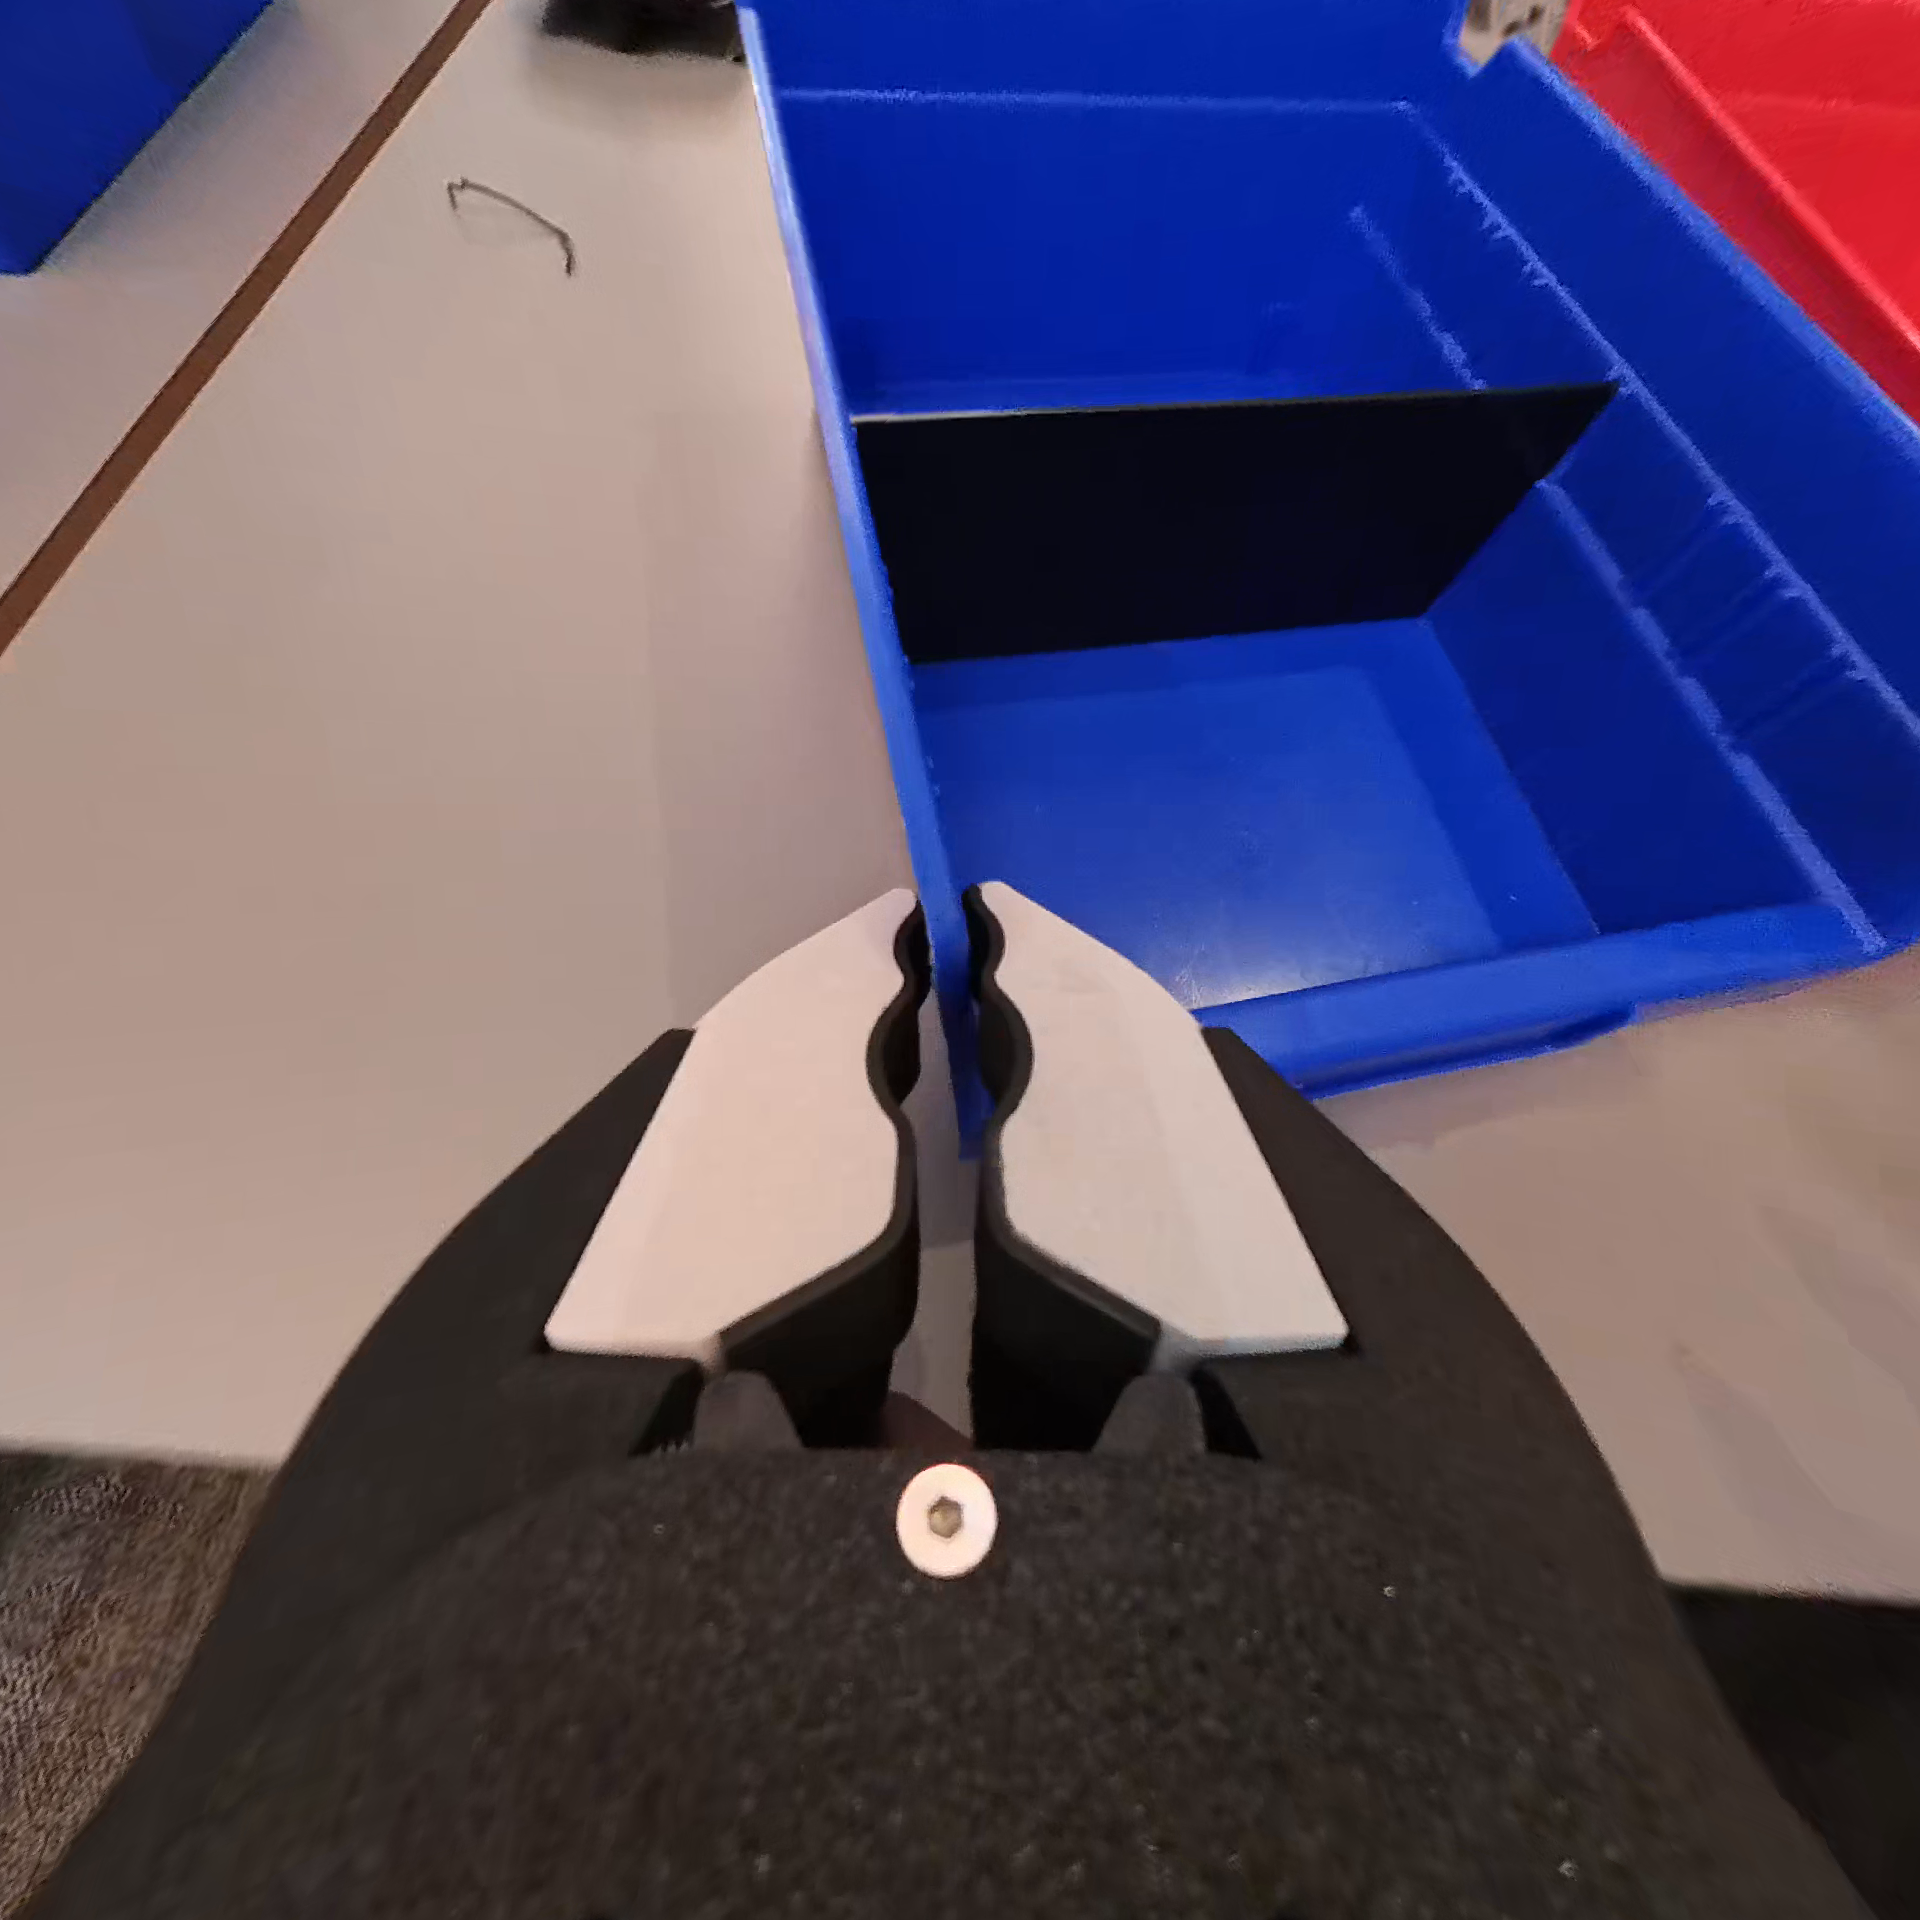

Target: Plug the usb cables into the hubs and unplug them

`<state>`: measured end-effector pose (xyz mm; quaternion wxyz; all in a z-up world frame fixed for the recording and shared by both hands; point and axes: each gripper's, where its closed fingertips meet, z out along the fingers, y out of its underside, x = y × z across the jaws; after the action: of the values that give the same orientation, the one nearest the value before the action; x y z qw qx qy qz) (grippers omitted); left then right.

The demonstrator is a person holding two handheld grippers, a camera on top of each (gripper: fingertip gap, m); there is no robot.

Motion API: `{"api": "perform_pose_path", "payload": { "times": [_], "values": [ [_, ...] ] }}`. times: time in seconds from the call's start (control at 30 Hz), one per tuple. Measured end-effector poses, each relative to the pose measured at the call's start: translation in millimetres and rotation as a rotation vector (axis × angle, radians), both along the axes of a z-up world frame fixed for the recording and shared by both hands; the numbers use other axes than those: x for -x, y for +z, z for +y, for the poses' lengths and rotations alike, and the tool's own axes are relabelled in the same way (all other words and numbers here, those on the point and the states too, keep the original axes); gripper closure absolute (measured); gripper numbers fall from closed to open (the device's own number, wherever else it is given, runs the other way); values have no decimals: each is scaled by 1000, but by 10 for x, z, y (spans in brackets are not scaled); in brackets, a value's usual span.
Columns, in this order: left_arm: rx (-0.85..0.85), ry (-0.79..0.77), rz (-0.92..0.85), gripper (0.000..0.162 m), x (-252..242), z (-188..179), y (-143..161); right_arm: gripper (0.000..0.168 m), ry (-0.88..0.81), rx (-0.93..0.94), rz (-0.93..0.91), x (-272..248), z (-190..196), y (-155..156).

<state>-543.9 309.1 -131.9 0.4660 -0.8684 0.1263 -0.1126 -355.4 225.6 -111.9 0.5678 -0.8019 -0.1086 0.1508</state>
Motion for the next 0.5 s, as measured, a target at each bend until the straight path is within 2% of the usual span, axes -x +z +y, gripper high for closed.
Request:
{"api": "perform_pose_path", "payload": {
  "times": [0.07,0.1,0.13,0.27,0.37,0.5],
  "values": [
    [5,14,-15,156,31,-214,0,125,-34,22,-15,65,111,-73],
    [11,12,-33,156,24,-318,-2,131,-71,43,-13,53,160,-118],
    [20,2,-53,155,2,-426,-3,148,-112,66,-18,21,197,-169],
    [-22,-11,-18,154,-31,-751,7,163,-139,31,-98,-25,184,-176],
    [-162,19,98,154,-26,-933,147,166,-159,-76,-171,-31,129,12],
    [-203,117,14,155,-12,-1167,425,167,-151,-205,-155,-3,0,454]
  ]
}}
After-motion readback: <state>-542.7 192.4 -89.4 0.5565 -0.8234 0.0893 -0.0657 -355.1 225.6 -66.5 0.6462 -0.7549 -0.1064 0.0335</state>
